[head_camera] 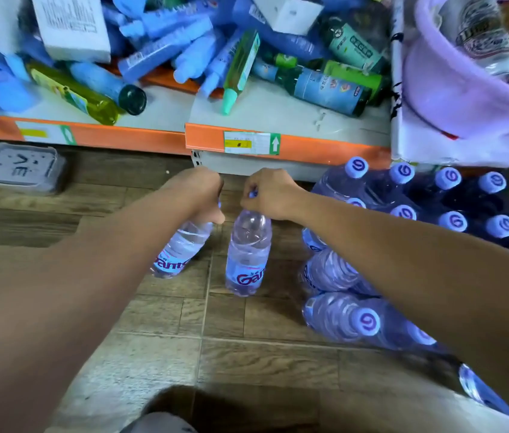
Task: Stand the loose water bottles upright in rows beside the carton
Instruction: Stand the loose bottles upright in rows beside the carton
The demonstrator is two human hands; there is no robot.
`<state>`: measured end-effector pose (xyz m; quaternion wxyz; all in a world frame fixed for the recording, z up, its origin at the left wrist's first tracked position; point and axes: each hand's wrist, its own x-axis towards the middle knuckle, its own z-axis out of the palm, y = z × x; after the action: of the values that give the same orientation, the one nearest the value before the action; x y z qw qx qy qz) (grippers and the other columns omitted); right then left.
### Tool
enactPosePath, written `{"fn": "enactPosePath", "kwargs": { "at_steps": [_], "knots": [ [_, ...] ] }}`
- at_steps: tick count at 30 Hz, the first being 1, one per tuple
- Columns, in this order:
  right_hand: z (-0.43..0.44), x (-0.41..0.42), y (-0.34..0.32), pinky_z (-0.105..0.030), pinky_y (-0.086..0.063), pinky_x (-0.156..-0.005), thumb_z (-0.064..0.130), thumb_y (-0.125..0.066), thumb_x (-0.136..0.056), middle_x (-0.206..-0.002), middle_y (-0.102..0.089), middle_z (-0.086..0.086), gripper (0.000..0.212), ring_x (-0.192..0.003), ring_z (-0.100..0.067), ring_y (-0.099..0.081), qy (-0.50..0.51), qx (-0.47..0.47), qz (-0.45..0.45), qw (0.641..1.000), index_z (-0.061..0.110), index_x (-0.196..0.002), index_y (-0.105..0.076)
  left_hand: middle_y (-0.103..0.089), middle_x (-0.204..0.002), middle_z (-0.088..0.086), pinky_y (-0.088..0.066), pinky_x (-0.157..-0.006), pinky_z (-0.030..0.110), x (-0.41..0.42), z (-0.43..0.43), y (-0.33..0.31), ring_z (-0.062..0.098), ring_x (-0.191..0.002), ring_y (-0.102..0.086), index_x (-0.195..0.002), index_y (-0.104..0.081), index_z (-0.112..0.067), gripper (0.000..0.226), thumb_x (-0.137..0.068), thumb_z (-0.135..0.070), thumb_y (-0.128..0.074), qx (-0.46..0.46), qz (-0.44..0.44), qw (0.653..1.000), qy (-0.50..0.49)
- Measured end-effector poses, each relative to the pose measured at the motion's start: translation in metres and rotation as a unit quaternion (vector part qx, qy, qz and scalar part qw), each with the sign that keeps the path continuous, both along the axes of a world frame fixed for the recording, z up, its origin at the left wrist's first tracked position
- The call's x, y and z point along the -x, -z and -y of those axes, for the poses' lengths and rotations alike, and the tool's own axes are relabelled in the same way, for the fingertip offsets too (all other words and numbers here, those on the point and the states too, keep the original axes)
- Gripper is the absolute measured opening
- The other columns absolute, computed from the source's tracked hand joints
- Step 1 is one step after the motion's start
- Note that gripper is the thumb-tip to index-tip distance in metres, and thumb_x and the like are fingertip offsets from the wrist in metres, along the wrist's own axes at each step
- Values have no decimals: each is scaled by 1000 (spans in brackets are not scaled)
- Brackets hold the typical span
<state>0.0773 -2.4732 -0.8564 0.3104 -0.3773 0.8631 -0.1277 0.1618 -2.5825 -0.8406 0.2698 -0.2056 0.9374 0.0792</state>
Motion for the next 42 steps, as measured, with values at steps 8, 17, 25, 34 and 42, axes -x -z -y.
{"fn": "enactPosePath", "kwargs": {
  "at_steps": [8, 17, 25, 34, 42],
  "knots": [
    [-32, 4, -33, -26, -45, -75, 25, -67, -85, -93, -62, -8, 28, -85, -19, -53, -10, 11, -70, 997, 5, -103, -69, -68, -104, 13, -43, -74, 26, -13, -15, -35, 29, -97, -60, -98, -66, -9, 29, -74, -25, -70, -34, -96, 995, -22],
    [-41, 35, -44, -30, -50, -88, 20, -57, -89, -125, -60, -12, 36, -109, -27, -60, 59, -62, -113, 990, 4, -121, -58, -66, -103, 11, -41, -71, 28, 15, -48, -36, 30, -99, -60, -92, -63, -15, 19, -74, -20, -63, -37, -135, 989, 45],
    [-35, 54, -32, -23, -41, -59, 20, -63, -84, -111, -66, -14, 30, -78, -22, -53, 118, -27, -123, 985, 4, -109, -65, -59, -104, 14, -42, -73, 29, 28, -61, -30, 33, -96, -58, -101, -63, -11, 26, -77, -19, -62, -52, -156, 979, 121],
    [-47, 58, -34, -32, -50, -84, 11, -56, -87, -120, -61, -17, 29, -107, -30, -59, 99, -5, -115, 988, 3, -114, -62, -63, -100, 15, -51, -82, 35, 37, -82, -28, 33, -95, -59, -95, -67, -11, 22, -74, -14, -61, -94, -169, 977, 90],
    [-71, 62, -47, -29, -48, -83, 12, -56, -87, -122, -59, -14, 38, -108, -29, -57, 70, 3, -113, 991, 6, -124, -53, -64, -111, 10, -44, -84, 30, 40, -103, -26, 28, -105, -56, -103, -64, -9, 28, -79, -22, -67, -110, -181, 976, 48]
  ]
}}
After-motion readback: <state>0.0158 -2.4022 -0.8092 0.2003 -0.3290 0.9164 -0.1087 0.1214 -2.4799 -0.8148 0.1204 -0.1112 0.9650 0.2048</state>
